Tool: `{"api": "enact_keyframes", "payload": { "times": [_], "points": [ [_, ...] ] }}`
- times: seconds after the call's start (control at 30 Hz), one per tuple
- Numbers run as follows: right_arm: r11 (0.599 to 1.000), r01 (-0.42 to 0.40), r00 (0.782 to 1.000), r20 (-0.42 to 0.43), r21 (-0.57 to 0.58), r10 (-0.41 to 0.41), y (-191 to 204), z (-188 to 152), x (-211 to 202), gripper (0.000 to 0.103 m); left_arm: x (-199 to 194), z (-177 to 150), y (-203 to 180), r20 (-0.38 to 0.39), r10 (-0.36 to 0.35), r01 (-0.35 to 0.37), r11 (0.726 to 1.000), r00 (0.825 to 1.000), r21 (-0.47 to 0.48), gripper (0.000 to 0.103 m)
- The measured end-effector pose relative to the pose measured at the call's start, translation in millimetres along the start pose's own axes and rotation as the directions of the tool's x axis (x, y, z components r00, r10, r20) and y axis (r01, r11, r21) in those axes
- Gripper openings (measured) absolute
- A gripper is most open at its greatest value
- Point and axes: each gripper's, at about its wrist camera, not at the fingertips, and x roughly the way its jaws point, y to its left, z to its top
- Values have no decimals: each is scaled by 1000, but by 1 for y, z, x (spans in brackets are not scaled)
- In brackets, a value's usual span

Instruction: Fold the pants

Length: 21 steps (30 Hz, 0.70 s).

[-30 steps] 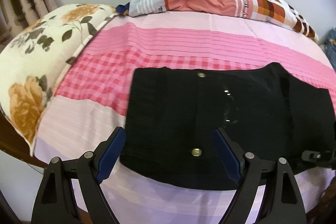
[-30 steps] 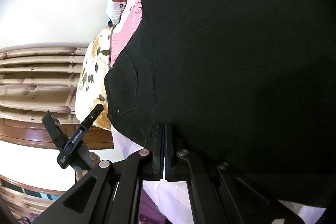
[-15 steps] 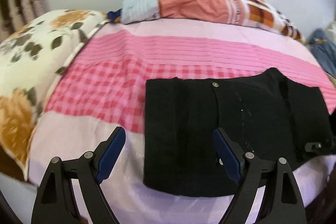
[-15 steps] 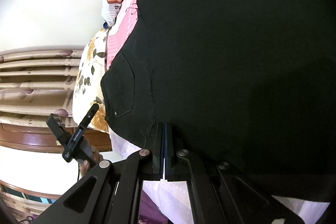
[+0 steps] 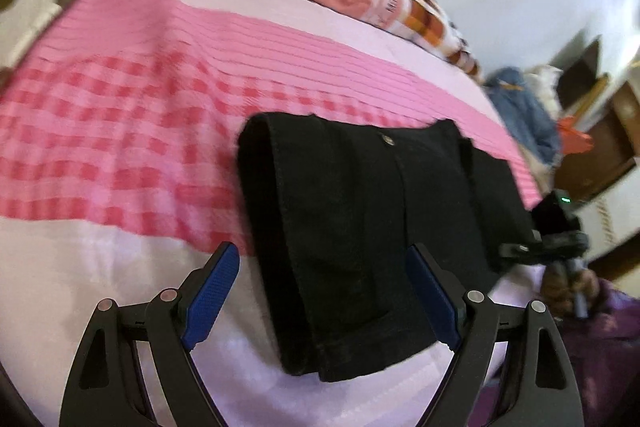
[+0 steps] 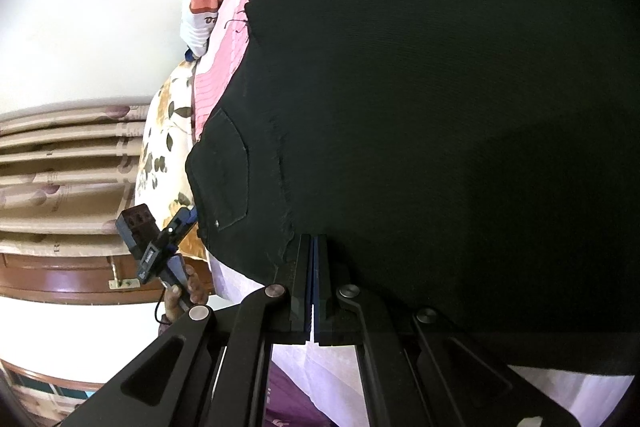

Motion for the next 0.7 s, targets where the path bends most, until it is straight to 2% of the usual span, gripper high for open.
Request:
{"api": "enact_keyframes", "payload": {
  "times": [0.07, 0.13, 0.33, 0.43, 0.53, 0.63, 0.7],
  "points": [
    [1000, 5, 1000, 1, 16, -5, -1, 1, 0, 0, 8, 4, 4, -56, -57, 58, 998, 997, 4, 85],
    [1000, 9, 1000, 2, 29, -9, -1, 1, -1, 0, 21, 5, 6, -141, -92, 95, 995, 986, 13, 85],
    [998, 26, 1000, 5, 64, -27, -1, 0, -1, 0, 24, 17, 19, -194, -187, 191, 982, 963, 2, 85],
    [995, 30, 1000, 7, 93, -30, -3, 0, -1, 0, 29, 21, 14, -246, -189, 203, 979, 951, 31, 86],
    [993, 42, 999, 11, 109, -44, -2, 0, -1, 0, 35, 23, 11, -307, -252, 276, 961, 918, 37, 86],
    [992, 56, 998, 15, 111, -58, -1, 0, 0, 0, 41, 29, 24, -320, -371, 378, 925, 871, -45, 86],
    [991, 57, 998, 16, 122, -60, -1, 0, 0, 0, 41, 31, 33, -314, -422, 416, 905, 851, -88, 86]
  ]
}}
